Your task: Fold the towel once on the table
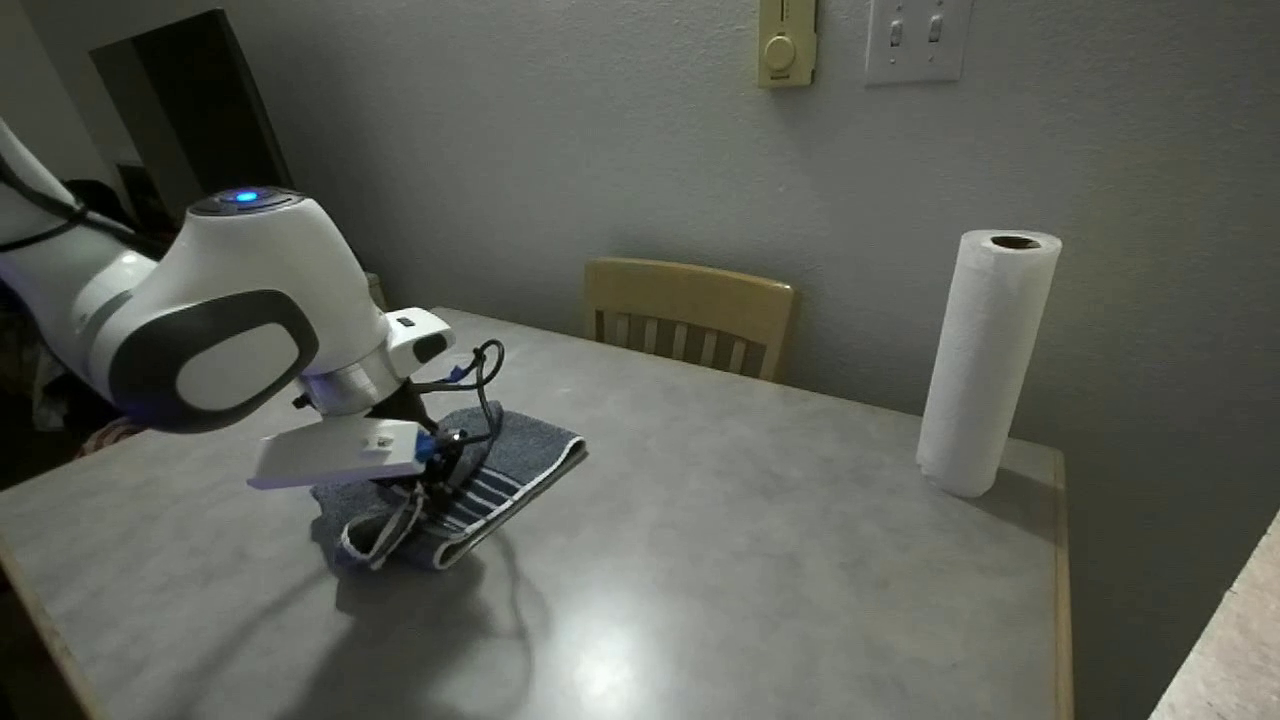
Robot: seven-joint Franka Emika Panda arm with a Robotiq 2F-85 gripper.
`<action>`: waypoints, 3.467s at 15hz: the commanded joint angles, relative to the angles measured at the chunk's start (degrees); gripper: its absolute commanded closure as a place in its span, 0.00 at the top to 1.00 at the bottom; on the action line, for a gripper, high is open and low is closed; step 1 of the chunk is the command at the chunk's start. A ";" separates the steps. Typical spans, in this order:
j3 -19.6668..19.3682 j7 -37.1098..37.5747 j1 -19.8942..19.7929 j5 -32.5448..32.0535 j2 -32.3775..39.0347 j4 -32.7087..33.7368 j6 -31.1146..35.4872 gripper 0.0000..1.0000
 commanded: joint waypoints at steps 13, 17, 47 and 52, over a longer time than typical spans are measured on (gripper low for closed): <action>-12.41 44.85 25.13 -21.93 -17.06 9.38 -29.06 0.99; -8.70 44.13 28.50 -15.98 -10.24 16.61 -32.19 0.75; -18.16 75.52 31.36 -7.12 -4.18 10.69 -32.20 0.00; -17.71 74.10 31.40 -12.59 -2.93 10.79 -29.81 0.00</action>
